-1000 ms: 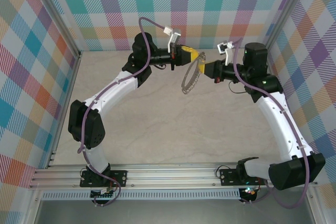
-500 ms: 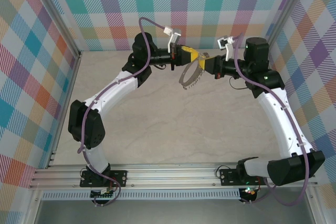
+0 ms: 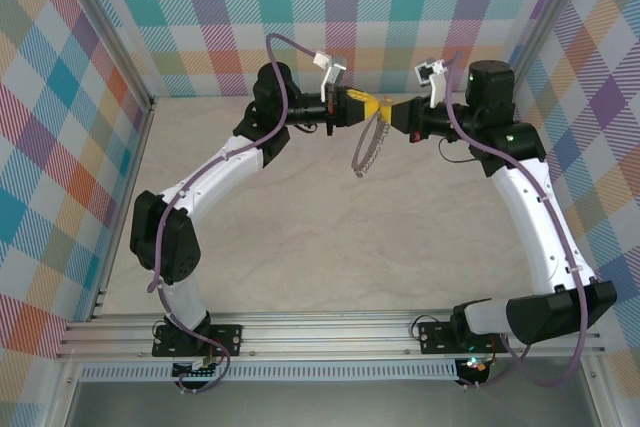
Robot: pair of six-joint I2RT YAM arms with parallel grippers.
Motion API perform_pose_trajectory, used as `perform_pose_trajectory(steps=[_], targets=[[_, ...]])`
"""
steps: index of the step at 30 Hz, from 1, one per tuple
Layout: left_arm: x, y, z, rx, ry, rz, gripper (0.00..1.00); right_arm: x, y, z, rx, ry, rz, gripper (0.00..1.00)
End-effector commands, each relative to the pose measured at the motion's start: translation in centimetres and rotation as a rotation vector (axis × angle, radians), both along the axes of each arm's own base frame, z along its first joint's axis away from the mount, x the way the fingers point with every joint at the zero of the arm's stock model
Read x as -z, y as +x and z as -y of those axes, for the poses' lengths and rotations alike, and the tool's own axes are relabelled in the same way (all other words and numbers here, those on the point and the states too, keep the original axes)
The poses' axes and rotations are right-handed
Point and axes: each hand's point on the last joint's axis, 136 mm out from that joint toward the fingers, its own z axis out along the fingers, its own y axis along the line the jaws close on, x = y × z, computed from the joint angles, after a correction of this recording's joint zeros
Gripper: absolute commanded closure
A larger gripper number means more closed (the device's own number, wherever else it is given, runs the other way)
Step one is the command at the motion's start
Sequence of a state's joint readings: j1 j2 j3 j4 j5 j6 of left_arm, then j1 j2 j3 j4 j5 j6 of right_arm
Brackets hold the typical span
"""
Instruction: Put the keys on the keyring
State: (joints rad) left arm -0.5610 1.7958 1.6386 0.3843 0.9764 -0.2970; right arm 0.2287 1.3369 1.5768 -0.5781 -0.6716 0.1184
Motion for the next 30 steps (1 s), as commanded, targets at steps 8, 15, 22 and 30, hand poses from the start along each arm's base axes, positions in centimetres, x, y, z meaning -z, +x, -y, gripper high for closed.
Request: perform_pose_trajectory(steps=[8, 15, 22, 30], targets=[[-2.6, -1.3, -0.6, 0.010, -0.028, 0.069, 1.00, 0.9, -0.9, 0.4, 0.003, 0.006, 0.012, 1.00], [-2.6, -1.3, -0.6, 0.010, -0.029, 0.070, 1.00, 1.8, -1.3, 0.4, 0.003, 0.015, -0.004, 1.00], [-2.7, -1.3, -0.6, 0.010, -0.029, 0.068, 1.00, 0.8, -1.0, 0.2, -0.007, 0.019, 0.012, 1.00], [-2.5, -1.3, -0.5, 0.015, -0.028, 0.065, 1.00, -0.6, -0.6, 0.1, -0.010, 0.022, 0.037, 1.00]])
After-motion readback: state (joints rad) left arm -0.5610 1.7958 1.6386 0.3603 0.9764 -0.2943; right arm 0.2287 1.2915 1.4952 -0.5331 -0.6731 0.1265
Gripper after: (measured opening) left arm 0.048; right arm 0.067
